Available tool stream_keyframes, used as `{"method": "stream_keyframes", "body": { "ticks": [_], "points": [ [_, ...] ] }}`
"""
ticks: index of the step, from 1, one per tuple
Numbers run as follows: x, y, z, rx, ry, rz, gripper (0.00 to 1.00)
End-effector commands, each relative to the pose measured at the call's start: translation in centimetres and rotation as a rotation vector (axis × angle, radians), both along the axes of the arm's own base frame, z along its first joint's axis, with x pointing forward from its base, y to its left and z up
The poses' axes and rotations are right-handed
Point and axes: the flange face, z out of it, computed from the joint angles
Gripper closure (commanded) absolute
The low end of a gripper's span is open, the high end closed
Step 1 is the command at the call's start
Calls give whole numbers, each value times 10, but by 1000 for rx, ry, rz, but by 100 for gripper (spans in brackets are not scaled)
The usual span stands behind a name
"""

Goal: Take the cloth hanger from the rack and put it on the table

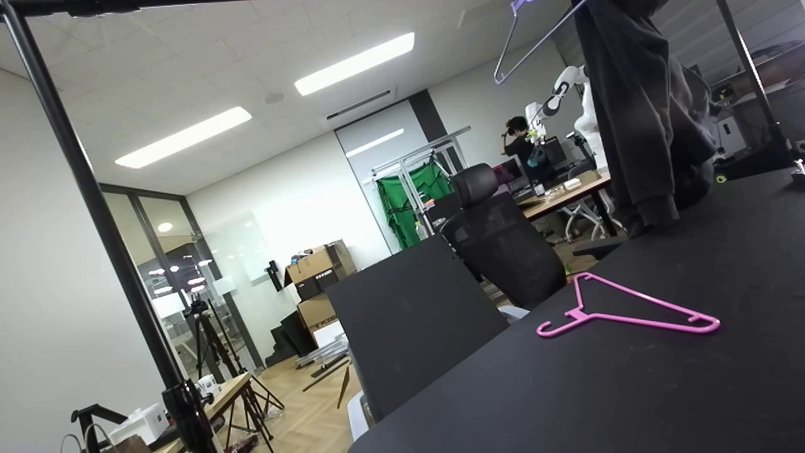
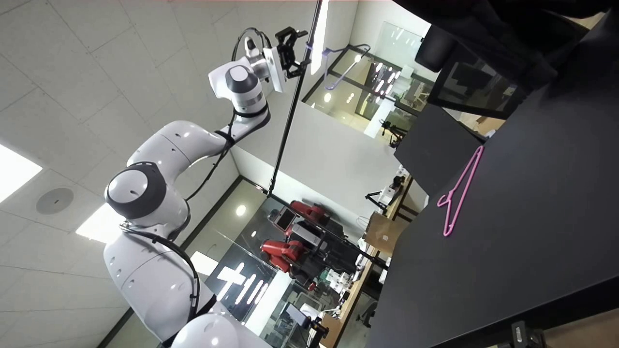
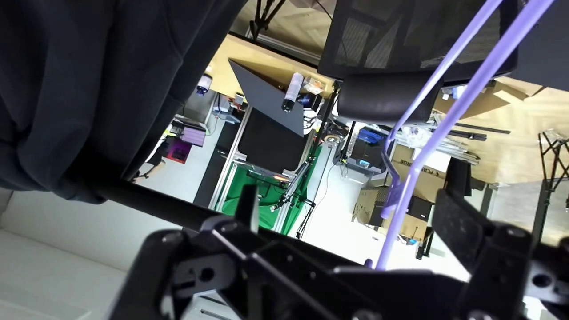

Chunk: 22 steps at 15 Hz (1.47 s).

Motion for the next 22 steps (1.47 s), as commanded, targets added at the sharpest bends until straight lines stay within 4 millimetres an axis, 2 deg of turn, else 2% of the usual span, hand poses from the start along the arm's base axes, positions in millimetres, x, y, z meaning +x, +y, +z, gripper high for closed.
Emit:
{"method": "stream_keyframes", "body": {
  "ticks": [1, 5, 12, 20, 21, 22],
  "points": [
    [0, 0, 1, 0, -1, 0, 0],
    [4, 1, -1, 18, -14, 12, 0],
    [40, 17, -44, 158, -76, 81, 0],
    [57, 26, -63, 84, -283, 116, 0],
    [58, 26, -66, 79, -298, 116, 25],
    [59, 26, -68, 72, -312, 117, 26]
  ]
}}
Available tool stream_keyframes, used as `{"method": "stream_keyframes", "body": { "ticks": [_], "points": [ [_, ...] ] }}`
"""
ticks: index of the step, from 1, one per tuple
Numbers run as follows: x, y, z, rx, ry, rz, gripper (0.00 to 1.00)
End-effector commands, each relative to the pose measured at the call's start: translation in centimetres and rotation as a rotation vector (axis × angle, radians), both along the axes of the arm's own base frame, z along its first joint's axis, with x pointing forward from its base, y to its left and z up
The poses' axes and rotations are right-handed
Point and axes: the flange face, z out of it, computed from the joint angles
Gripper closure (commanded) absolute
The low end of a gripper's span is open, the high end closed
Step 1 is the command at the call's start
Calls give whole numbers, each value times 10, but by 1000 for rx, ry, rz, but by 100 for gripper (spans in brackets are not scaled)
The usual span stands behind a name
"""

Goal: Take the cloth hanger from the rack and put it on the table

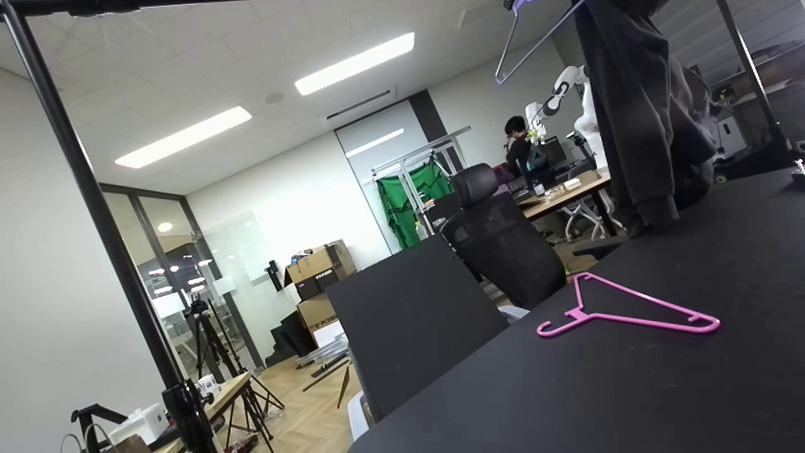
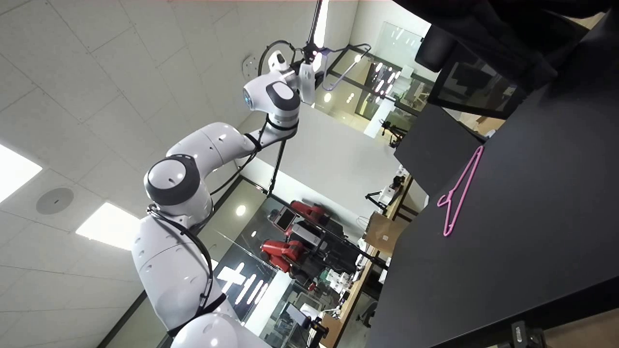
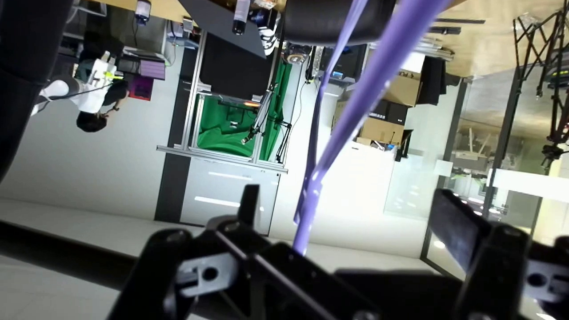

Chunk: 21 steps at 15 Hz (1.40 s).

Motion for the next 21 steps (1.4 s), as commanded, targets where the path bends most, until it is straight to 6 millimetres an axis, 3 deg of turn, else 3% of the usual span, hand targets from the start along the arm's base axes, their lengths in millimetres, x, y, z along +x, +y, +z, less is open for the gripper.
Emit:
{"method": "stream_keyframes", "body": {
  "ticks": [1, 10, 21],
  "points": [
    [5, -4, 2, -21, -69, -2, 33],
    [2, -10, -3, -77, -185, -20, 97],
    [-5, -25, 7, -87, -192, -48, 98]
  ]
}}
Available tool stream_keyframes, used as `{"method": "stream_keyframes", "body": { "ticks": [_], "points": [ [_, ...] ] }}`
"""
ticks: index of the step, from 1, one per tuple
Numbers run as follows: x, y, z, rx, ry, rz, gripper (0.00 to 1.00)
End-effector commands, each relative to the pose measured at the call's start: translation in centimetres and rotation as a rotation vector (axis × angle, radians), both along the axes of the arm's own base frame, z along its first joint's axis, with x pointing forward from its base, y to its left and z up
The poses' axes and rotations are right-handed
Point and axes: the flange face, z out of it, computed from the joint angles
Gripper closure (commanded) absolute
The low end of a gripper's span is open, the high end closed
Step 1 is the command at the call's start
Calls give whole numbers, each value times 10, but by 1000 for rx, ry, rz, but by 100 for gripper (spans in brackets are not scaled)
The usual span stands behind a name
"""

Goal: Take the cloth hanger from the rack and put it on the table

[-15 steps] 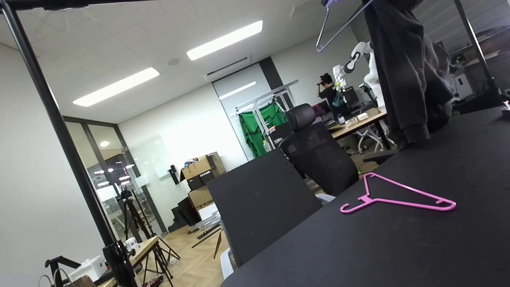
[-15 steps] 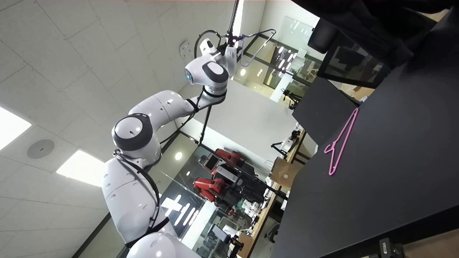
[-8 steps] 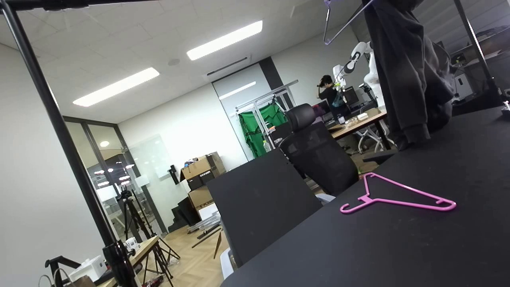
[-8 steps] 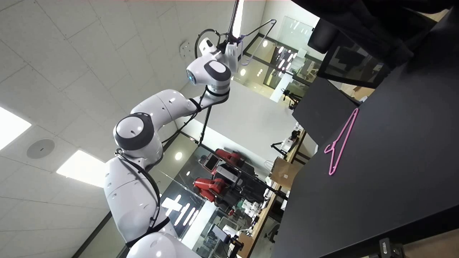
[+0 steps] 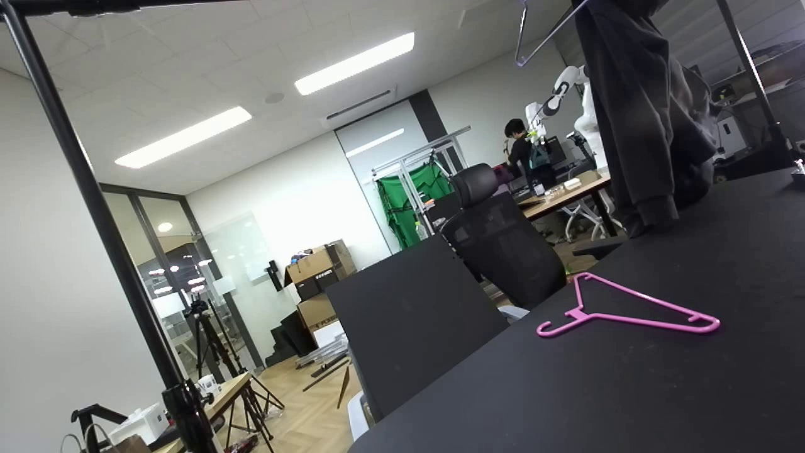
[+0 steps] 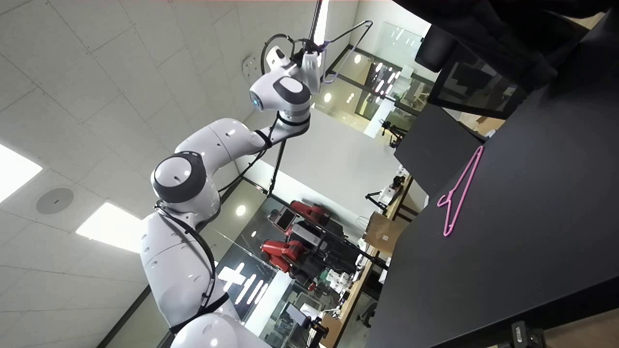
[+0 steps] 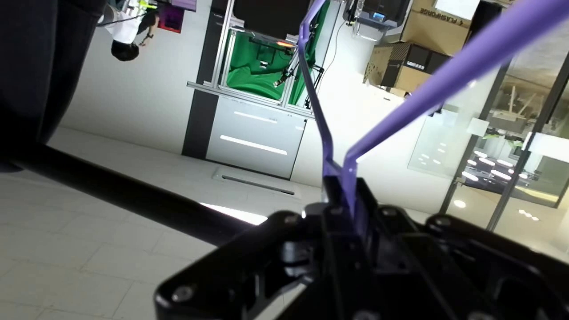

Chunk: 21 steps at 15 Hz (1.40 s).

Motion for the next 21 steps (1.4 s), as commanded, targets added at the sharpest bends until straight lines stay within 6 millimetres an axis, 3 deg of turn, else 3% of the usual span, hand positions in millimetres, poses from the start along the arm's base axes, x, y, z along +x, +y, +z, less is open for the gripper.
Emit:
{"method": "stream_keyframes", "body": {
  "ticks": [1, 10, 21],
  "points": [
    [1, 1, 10, 25, -32, -2, 98],
    [1, 19, 14, 71, -64, 17, 98],
    [-11, 32, 34, 96, -97, 37, 98]
  ]
}}
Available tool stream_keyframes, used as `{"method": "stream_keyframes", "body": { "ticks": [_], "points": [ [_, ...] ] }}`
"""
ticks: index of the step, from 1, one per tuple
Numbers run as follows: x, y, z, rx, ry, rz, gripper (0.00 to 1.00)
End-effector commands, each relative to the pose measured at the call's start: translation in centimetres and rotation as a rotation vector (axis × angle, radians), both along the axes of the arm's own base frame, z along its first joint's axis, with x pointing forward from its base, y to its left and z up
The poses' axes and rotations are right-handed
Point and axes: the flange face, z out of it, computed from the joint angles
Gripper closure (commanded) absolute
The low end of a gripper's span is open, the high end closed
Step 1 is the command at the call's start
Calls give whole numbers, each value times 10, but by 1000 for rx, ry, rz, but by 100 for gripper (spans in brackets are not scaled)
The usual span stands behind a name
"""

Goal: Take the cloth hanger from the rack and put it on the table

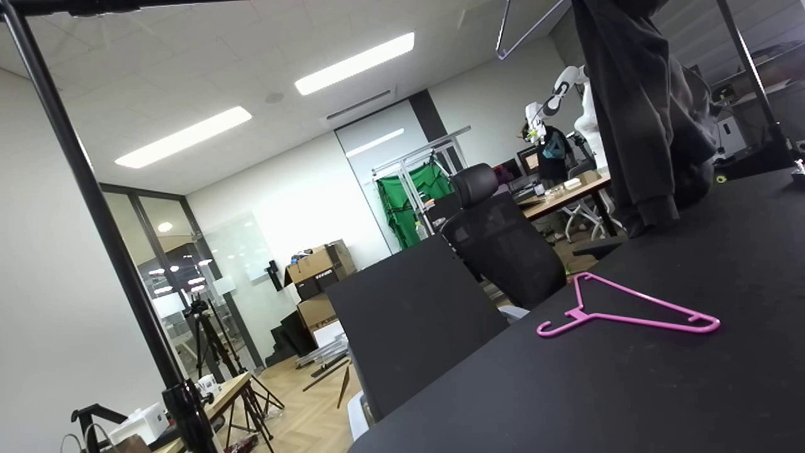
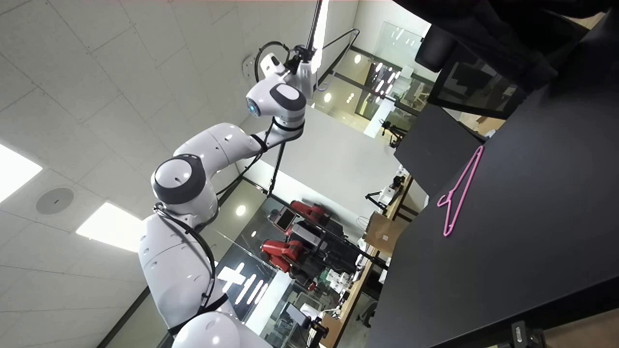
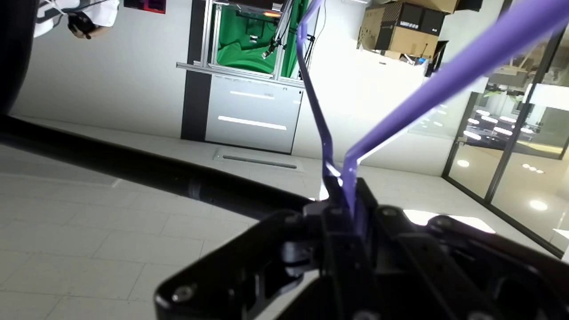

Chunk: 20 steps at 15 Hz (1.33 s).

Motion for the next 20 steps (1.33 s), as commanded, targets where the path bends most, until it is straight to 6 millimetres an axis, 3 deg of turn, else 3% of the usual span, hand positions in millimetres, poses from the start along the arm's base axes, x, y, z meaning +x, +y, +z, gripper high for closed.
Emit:
{"method": "stream_keyframes", "body": {
  "ticks": [1, 11, 20],
  "points": [
    [-11, 3, 18, 29, -9, 5, 98],
    [-29, -14, 31, 57, 240, -40, 98],
    [-53, 19, 54, 89, 415, 61, 98]
  ]
}}
